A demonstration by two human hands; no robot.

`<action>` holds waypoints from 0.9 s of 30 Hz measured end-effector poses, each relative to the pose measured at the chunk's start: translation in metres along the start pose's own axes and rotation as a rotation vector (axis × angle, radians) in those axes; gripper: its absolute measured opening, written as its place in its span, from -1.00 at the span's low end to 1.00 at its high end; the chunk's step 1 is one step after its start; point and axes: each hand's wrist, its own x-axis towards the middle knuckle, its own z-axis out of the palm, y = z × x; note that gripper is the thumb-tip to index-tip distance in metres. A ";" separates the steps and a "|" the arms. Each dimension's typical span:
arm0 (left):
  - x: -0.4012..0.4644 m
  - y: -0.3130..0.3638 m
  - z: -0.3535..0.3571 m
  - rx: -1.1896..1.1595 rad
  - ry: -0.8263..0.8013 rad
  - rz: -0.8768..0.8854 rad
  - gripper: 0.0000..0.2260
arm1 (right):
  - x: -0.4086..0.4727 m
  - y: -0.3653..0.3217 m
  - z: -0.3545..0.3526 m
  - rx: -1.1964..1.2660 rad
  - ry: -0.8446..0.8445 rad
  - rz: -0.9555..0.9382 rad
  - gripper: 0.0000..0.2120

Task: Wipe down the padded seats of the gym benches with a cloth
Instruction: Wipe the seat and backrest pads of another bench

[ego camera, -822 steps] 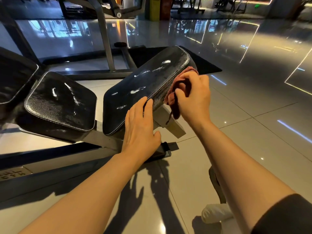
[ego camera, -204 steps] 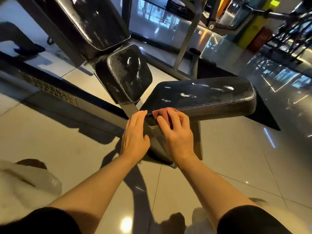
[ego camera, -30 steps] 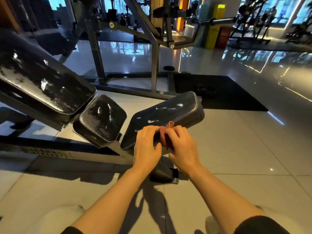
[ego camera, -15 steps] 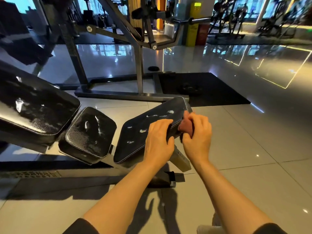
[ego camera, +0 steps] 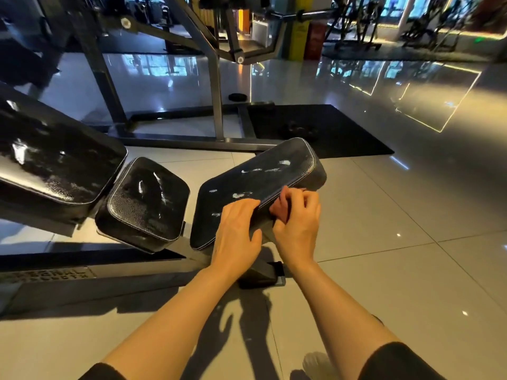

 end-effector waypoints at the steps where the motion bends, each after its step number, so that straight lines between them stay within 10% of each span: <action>1: -0.006 -0.007 -0.004 0.010 -0.005 0.000 -0.53 | -0.004 -0.003 0.004 -0.003 0.023 0.013 -0.70; 18: -0.079 -0.091 -0.061 -0.096 -0.324 -0.454 -0.43 | -0.109 -0.054 0.084 -0.023 -0.350 -0.058 -0.56; 27: -0.095 -0.083 -0.139 -0.456 -0.066 -0.538 -0.66 | -0.109 -0.123 0.079 0.302 -0.553 -0.230 -0.52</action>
